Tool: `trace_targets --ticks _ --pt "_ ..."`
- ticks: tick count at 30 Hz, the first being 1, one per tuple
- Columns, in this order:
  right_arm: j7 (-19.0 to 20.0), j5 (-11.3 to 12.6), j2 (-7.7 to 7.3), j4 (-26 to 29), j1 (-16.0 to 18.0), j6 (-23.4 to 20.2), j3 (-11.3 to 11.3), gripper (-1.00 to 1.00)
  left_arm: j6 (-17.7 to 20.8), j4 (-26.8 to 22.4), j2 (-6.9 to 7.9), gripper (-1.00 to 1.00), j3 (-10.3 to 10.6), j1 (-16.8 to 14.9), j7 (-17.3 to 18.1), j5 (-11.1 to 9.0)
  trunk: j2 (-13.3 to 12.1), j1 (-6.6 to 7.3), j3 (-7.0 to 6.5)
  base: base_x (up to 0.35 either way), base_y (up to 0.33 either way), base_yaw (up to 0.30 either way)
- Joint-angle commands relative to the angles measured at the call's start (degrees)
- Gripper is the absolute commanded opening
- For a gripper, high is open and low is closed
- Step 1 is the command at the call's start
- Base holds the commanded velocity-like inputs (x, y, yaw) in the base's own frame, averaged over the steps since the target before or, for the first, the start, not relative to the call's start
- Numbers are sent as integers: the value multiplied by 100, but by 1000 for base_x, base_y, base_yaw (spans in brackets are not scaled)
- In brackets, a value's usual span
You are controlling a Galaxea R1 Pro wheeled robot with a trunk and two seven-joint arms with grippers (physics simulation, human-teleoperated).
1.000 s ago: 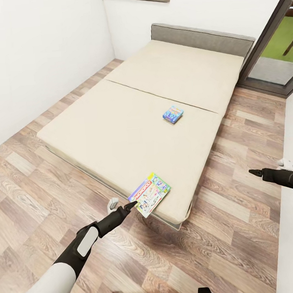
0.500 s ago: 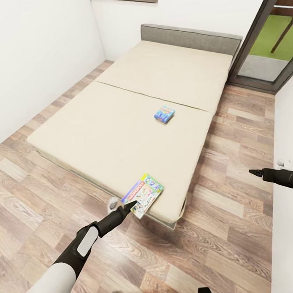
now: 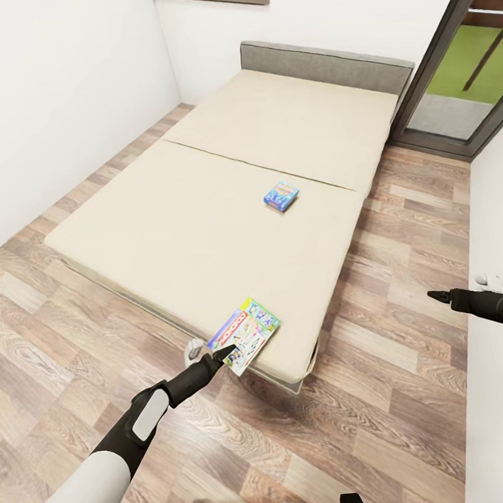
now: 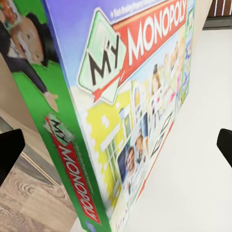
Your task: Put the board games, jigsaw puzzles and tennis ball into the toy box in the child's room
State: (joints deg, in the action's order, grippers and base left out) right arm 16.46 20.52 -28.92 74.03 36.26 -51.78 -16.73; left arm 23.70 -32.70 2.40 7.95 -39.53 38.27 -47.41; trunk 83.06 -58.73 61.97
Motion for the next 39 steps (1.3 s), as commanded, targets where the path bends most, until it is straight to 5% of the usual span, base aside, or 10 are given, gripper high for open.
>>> trace_targets --ticks 1,39 --pt "50 -38 1 1 4 -25 -10 100 40 2 6 100 23 -2 -4 -60 2 0 3 0 0 -4" --pt "50 -38 -5 6 4 -25 -14 100 29 18 7 100 23 -2 -4 -67 2 0 3 0 0 -17"
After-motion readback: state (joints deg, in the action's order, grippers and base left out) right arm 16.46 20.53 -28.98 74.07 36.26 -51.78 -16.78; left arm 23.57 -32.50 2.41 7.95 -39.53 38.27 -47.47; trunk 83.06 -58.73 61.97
